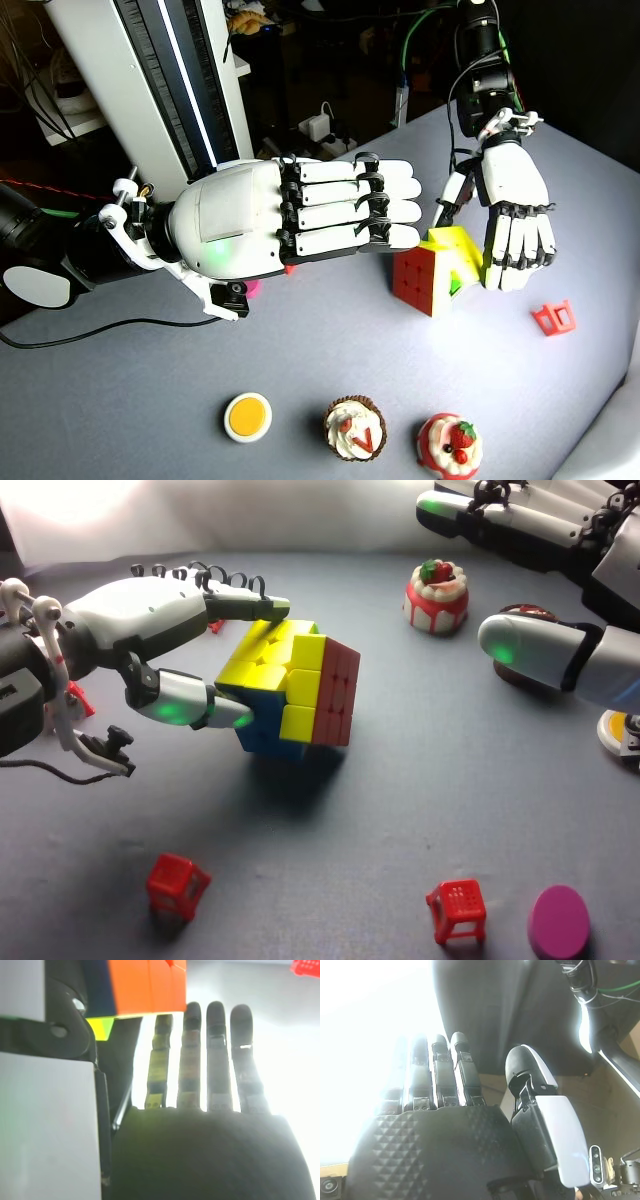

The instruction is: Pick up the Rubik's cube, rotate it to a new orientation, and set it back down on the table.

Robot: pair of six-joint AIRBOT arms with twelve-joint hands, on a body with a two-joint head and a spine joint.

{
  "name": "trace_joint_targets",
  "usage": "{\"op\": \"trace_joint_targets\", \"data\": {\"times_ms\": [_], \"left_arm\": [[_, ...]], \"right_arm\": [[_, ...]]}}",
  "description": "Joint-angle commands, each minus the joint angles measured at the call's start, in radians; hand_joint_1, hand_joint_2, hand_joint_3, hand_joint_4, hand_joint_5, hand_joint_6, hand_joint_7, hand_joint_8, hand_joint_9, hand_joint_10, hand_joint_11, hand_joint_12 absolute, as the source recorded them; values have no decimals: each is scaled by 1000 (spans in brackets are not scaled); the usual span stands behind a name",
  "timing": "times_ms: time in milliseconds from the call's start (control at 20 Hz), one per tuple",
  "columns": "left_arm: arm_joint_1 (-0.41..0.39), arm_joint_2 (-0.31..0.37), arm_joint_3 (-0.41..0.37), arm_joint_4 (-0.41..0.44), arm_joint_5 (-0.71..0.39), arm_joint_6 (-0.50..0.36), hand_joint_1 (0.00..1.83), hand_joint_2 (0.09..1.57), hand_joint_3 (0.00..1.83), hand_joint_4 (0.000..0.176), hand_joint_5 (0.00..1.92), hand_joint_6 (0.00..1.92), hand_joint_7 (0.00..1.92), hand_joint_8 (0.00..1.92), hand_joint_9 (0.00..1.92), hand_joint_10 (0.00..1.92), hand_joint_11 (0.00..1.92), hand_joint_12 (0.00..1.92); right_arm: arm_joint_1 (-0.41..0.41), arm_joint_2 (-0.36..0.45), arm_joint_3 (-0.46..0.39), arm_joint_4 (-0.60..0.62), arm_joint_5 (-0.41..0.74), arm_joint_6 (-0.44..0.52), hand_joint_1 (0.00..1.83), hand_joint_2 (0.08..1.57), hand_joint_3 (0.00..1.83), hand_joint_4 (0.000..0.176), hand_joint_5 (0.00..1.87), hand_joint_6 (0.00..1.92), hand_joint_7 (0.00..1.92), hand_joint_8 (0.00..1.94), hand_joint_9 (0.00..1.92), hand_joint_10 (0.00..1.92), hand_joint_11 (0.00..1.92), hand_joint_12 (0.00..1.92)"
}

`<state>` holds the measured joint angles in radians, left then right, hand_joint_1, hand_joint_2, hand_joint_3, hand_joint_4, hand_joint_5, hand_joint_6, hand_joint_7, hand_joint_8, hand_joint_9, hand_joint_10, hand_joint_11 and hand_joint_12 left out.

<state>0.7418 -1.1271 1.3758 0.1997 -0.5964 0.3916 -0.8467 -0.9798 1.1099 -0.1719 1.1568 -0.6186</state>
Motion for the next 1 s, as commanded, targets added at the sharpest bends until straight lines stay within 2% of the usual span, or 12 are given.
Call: {"op": "trace_joint_targets", "data": {"times_ms": [0, 50, 150, 250, 350, 400, 550, 650, 700, 800, 850, 950], "left_arm": [[-6, 4, -4, -16, -130, -5, 882, 1164, 0, 53, 281, 0, 176, 0, 88, 178, 0, 994], [-4, 8, -9, -11, -134, -4, 803, 1167, 1, 87, 216, 1, 113, 0, 48, 111, 0, 731], [-2, 13, -16, -6, -138, -1, 779, 1187, 2, 57, 164, 3, 65, 1, 3, 11, 0, 215], [1, 22, -27, -4, -142, 10, 770, 1175, 0, 69, 162, 1, 52, 8, 0, 0, 0, 37], [5, 30, -36, -5, -152, 16, 798, 1158, 0, 83, 168, 4, 32, 2, 0, 0, 1, 2], [7, 33, -39, -4, -156, 16, 812, 1150, 0, 82, 176, 7, 39, 4, 0, 0, 9, 5], [9, 46, -57, 2, -179, 22, 896, 1151, 0, 113, 171, 3, 3, 0, 0, 0, 0, 0], [10, 55, -70, 12, -192, 26, 891, 1145, 0, 117, 161, 0, 0, 0, 0, 0, 8, 4], [11, 58, -75, 18, -197, 26, 935, 1142, 0, 130, 150, 0, 0, 0, 0, 0, 1, 0], [12, 65, -88, 43, -204, 20, 971, 1137, 0, 136, 153, 3, 0, 0, 0, 0, 0, 0], [12, 67, -92, 51, -207, 17, 974, 1136, 0, 117, 154, 3, 0, 0, 0, 0, 0, 0], [12, 74, -104, 75, -210, 12, 957, 1135, 0, 93, 170, 9, 0, 0, 0, 0, 0, 0]], "right_arm": [[5, 0, -1, 29, 125, 6, 24, 1459, 0, 0, 184, 0, 133, 0, 42, 289, 0, 577], [3, 0, -1, 30, 125, 6, 57, 1442, 0, 0, 203, 6, 145, 2, 60, 280, 0, 640], [2, 0, -1, 31, 125, 6, 78, 1435, 0, 0, 213, 8, 163, 7, 78, 274, 0, 644], [0, 0, -1, 33, 126, 6, 78, 1440, 0, 0, 231, 11, 174, 7, 88, 272, 0, 677], [-1, 0, -1, 34, 126, 6, 112, 1434, 0, 0, 208, 3, 176, 4, 90, 272, 0, 683], [-1, 0, -1, 35, 126, 6, 105, 1436, 0, 0, 199, 0, 166, 1, 77, 262, 0, 627], [-3, 0, -1, 36, 126, 6, 103, 1431, 0, 0, 187, 2, 147, 0, 70, 254, 0, 613], [-3, -1, -1, 36, 126, 6, 99, 1425, 0, 0, 206, 7, 172, 6, 94, 252, 0, 656], [-3, -1, -1, 36, 126, 6, 87, 1433, 2, 0, 196, 3, 167, 2, 88, 243, 0, 648], [-4, -1, -1, 37, 126, 6, 83, 1434, 2, 0, 213, 9, 173, 4, 89, 241, 0, 645], [-4, -1, -1, 37, 126, 6, 111, 1433, 1, 0, 224, 12, 177, 5, 83, 237, 0, 636], [-4, -1, -1, 37, 126, 6, 106, 1430, 0, 0, 204, 3, 162, 1, 83, 233, 0, 627]]}}
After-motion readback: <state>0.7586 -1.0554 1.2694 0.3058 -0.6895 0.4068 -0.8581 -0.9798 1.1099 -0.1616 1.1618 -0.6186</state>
